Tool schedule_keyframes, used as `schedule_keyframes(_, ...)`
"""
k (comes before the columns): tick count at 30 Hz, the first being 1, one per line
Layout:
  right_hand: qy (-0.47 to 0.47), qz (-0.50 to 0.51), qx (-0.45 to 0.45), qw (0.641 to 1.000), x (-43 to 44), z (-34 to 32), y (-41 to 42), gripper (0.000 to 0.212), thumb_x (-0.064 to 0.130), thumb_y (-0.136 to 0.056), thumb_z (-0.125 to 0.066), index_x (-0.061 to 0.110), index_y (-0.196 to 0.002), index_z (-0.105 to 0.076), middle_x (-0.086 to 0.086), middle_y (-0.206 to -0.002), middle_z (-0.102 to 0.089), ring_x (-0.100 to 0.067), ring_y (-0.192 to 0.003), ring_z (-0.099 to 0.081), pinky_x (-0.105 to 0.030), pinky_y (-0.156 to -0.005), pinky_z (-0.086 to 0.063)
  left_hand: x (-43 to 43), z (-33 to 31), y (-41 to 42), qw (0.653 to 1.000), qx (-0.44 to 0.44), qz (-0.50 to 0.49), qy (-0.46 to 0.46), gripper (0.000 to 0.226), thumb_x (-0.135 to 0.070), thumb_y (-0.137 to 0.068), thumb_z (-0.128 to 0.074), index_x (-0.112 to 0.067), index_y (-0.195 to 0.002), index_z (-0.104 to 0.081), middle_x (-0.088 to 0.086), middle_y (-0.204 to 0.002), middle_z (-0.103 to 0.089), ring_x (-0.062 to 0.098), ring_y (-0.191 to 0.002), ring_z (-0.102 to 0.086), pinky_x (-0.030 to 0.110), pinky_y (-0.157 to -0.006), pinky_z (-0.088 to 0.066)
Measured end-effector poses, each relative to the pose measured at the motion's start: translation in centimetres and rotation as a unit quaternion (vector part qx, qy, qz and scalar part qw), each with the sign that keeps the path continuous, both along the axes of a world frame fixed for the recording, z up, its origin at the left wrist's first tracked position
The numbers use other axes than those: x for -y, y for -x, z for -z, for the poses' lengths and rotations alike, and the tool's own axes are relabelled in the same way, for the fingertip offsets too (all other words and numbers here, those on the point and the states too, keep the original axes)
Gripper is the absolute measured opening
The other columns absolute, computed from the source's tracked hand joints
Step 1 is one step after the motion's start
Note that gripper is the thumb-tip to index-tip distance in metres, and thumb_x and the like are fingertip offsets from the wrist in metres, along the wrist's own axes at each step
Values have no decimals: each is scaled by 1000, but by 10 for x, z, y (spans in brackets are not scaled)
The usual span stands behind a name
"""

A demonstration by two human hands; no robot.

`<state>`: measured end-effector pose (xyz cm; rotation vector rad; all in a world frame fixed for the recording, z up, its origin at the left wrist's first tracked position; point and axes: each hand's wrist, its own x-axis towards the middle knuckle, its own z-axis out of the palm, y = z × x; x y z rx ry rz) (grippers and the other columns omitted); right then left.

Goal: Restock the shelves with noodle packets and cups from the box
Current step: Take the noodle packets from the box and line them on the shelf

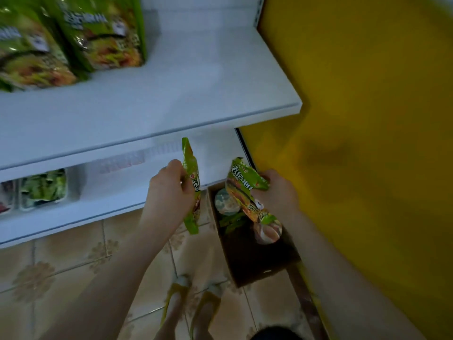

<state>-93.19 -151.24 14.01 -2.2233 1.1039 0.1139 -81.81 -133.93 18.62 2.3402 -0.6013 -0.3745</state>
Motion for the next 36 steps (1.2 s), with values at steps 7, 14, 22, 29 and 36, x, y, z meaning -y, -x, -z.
schedule_keyframes(7,-21,-62,63,996,-30,-60,-55,35,24,-80,-69,14,-111,-56,3,-88,-57,-14,-77,-54,-22,-50,-35,-55,-53,-21,993,32,-95,62,11,-4,-89,-53,-8,-83,-45,20,-86,-63,25,-70,-49,31,-56,-35)
schedule_keyframes(14,-5,-130,117,985,-77,-100,-131,29,24,-78,-71,16,-102,-57,7,-88,-54,-10,-80,-51,-15,-53,-34,-113,-87,-63,977,64,-170,111,7,-8,-93,-48,-8,-90,-42,21,-83,-60,18,-55,-43,32,-48,-33)
schedule_keyframes(22,10,-156,156,975,-124,-119,-213,33,25,-76,-72,14,-104,-59,6,-87,-56,-11,-81,-52,-22,-60,-34,-173,-95,-127,956,90,-241,138,10,-7,-93,-49,-9,-89,-40,22,-100,-64,37,-87,-57,31,-62,-34)
schedule_keyframes(29,-4,-164,189,968,-140,-110,-265,32,22,-75,-74,15,-102,-59,7,-86,-58,-11,-80,-54,-13,-58,-37,-196,-82,-167,940,85,-287,166,5,-6,-93,-49,-3,-96,-47,15,-112,-63,28,-91,-58,20,-60,-29)
schedule_keyframes(36,-8,-179,208,961,-140,-98,-306,35,19,-75,-74,15,-106,-60,4,-92,-61,-12,-84,-57,-22,-66,-41,-192,-67,-193,924,92,-320,186,4,-8,-94,-49,-8,-92,-45,10,-117,-62,29,-100,-59,18,-62,-29)
